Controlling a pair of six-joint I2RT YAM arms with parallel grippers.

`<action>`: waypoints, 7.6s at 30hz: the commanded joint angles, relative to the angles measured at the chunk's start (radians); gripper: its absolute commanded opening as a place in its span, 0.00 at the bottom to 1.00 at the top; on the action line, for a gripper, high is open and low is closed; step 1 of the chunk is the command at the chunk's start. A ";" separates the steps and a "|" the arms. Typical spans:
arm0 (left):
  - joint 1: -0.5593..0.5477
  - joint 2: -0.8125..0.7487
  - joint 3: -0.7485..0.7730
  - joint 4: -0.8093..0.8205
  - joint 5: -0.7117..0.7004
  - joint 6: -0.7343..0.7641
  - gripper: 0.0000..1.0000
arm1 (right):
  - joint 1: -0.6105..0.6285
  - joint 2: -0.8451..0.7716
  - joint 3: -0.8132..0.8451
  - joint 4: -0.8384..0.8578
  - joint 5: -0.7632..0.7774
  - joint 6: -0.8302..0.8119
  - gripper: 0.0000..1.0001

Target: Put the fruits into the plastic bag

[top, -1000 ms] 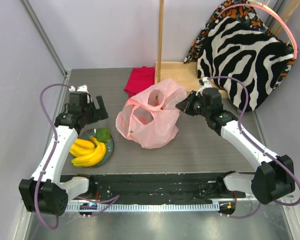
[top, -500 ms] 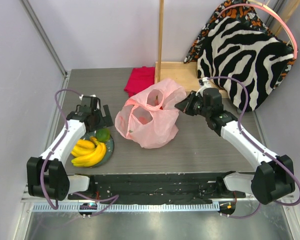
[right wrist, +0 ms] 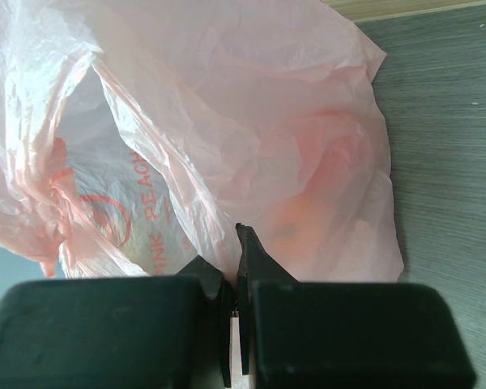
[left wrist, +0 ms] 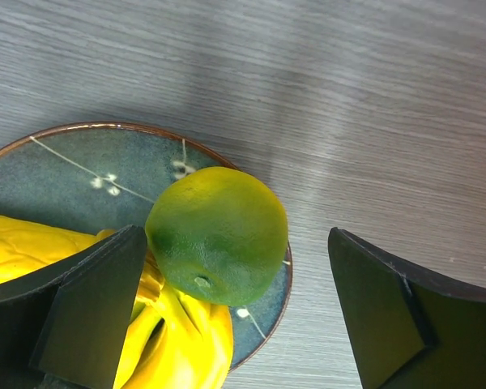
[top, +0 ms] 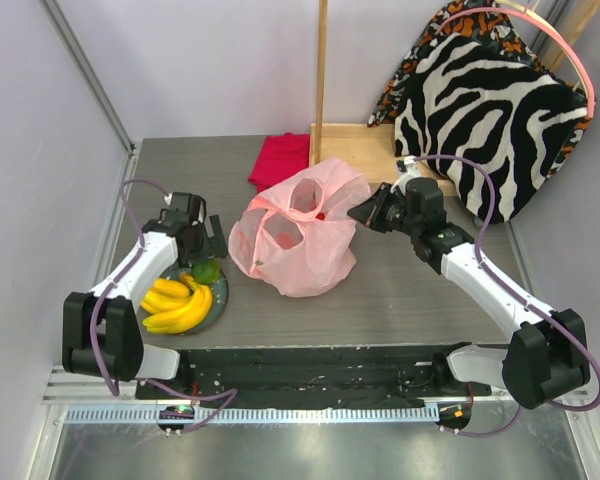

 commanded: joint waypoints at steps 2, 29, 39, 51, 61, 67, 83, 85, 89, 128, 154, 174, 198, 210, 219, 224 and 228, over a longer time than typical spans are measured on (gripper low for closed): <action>-0.003 0.059 0.030 -0.006 -0.008 0.020 1.00 | -0.005 -0.024 -0.008 0.074 -0.022 0.014 0.01; -0.003 -0.075 0.061 0.054 0.078 0.055 0.40 | -0.010 -0.030 -0.017 0.086 -0.031 0.019 0.01; -0.111 -0.305 0.074 0.233 0.240 0.068 0.33 | -0.008 -0.042 -0.011 0.079 -0.027 0.006 0.01; -0.397 -0.388 0.182 0.460 0.314 0.055 0.36 | -0.010 -0.053 -0.004 0.059 -0.025 -0.003 0.01; -0.719 0.009 0.464 0.493 0.227 0.187 0.38 | -0.010 -0.067 -0.004 0.051 -0.031 0.002 0.01; -0.718 0.145 0.565 0.447 0.109 0.253 0.38 | -0.010 -0.091 -0.002 0.024 -0.025 0.000 0.01; -0.646 0.199 0.486 0.582 -0.226 0.292 0.42 | -0.008 -0.096 -0.013 0.031 -0.053 0.005 0.01; -0.644 0.222 0.493 0.583 -0.175 0.290 0.43 | -0.008 -0.090 -0.013 0.034 -0.065 0.005 0.01; -0.646 0.268 0.493 0.614 -0.108 0.253 0.43 | -0.008 -0.079 -0.017 0.040 -0.080 0.003 0.01; -0.635 0.477 0.473 0.428 -0.063 0.072 1.00 | -0.008 -0.041 -0.022 0.063 -0.111 -0.006 0.01; -0.633 -0.110 0.032 0.752 0.018 0.259 1.00 | -0.008 -0.027 -0.027 0.059 -0.070 -0.014 0.01; -0.337 -0.359 -0.083 0.484 -0.238 -0.049 1.00 | -0.008 -0.018 -0.031 0.062 -0.068 -0.020 0.01; -0.064 -0.504 -0.380 0.244 -0.477 -0.325 0.96 | -0.008 -0.009 -0.053 0.108 -0.103 0.002 0.01; -0.055 -0.312 -0.375 0.359 -0.408 -0.270 0.88 | -0.008 0.001 -0.045 0.108 -0.103 0.000 0.01; -0.031 -0.227 -0.370 0.411 -0.344 -0.242 0.82 | -0.008 -0.002 -0.045 0.105 -0.100 -0.001 0.01; -0.018 -0.200 -0.375 0.422 -0.315 -0.247 0.73 | -0.008 -0.006 -0.047 0.105 -0.099 -0.003 0.01; -0.017 -0.187 -0.378 0.428 -0.306 -0.250 0.66 | -0.008 -0.006 -0.048 0.105 -0.100 -0.003 0.01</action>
